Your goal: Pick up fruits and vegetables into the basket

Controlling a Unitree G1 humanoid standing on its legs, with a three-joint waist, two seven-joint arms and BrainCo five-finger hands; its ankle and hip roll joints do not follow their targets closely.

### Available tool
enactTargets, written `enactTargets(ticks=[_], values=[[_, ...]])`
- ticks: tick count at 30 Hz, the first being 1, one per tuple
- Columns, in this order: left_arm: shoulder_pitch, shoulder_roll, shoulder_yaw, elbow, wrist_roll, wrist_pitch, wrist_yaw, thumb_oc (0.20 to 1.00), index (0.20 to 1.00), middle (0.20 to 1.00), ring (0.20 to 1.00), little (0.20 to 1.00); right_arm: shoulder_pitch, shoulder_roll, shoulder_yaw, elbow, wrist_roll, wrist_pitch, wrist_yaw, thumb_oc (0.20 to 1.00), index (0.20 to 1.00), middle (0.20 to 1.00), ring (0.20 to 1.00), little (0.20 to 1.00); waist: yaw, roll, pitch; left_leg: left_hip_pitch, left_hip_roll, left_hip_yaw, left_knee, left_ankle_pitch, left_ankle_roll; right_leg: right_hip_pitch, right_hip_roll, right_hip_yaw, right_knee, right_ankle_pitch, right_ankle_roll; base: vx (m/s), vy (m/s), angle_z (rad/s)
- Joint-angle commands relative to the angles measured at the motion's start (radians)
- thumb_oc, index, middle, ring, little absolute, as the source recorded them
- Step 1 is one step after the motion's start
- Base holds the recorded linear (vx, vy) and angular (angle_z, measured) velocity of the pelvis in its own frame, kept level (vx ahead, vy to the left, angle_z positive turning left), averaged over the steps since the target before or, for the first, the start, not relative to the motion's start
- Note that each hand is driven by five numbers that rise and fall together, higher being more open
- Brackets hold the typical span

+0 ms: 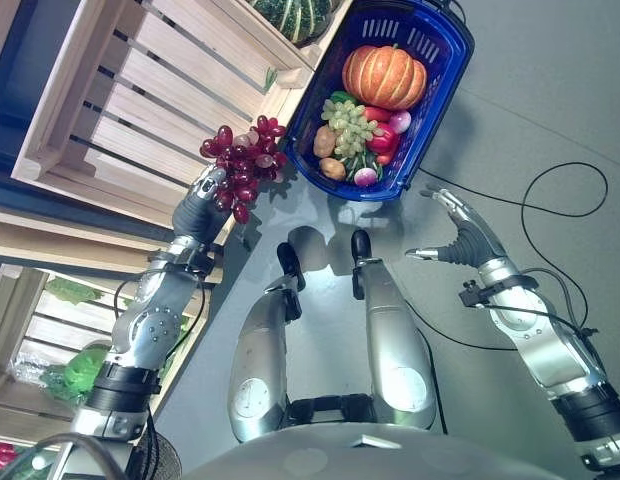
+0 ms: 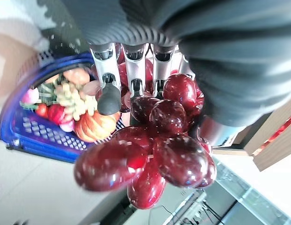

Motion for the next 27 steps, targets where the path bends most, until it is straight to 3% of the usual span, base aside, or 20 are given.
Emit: enactTargets(ticks=[1,10,15,22,27], values=[[-0.004,0.005,-0.021,-0.1,-0.05,-0.018,-0.045,0.2,0.2,0.2,0.2,0.2,-0.056,-0.004,0.045,-0.04,-0.068,-0.005,-0.063,1.0,1.0,1.0,1.0,1.0,0.001,0.0,-0.051,0.024,-0.095,0.011,0.09,-0.16,0.088,0.081,0.005,-0.052,-0.062,-0.022,0.04,0.0,-0.033,0.05],[-0.073,0.006,-0.108,-0.125,-0.076,0.102,-0.044,0.2,0.2,0.2,0.2,0.2,-0.305,0.04,0.218,-0.006,-0.152,0.139,-0.074,1.0,1.0,1.0,1.0,1.0,0.044,0.005,-0.051,0.068,-0.111,-0.018,0.088,-0.165,0.092,0.145,-0.015,-0.078,-0.083,-0.013,0.043,0.01,-0.052,0.12],[-0.11,-0.019,-0.164,-0.117,-0.109,0.145,-0.038,0.2,0.2,0.2,0.2,0.2,-0.421,0.095,0.301,0.034,-0.158,0.182,-0.089,1.0,1.0,1.0,1.0,1.0,0.062,0.012,-0.051,0.089,-0.118,-0.029,0.082,-0.163,0.092,0.169,-0.026,-0.091,-0.091,-0.007,0.041,0.01,-0.029,0.09],[-0.139,-0.04,-0.227,-0.102,-0.154,0.196,-0.048,0.2,0.2,0.2,0.2,0.2,-0.52,0.151,0.378,0.061,-0.122,0.189,-0.092,1.0,1.0,1.0,1.0,1.0,0.082,0.015,-0.051,0.103,-0.122,-0.04,0.073,-0.156,0.09,0.19,-0.033,-0.102,-0.106,0.007,0.04,0.0,-0.026,0.06],[-0.161,-0.049,-0.283,-0.086,-0.146,0.24,-0.094,0.2,0.2,0.2,0.2,0.2,-0.573,0.188,0.434,0.081,-0.07,0.154,-0.067,1.0,1.0,1.0,1.0,1.0,0.093,0.016,-0.051,0.108,-0.125,-0.048,0.074,-0.157,0.088,0.199,-0.038,-0.112,-0.11,0.012,0.038,-0.01,-0.025,0.07]])
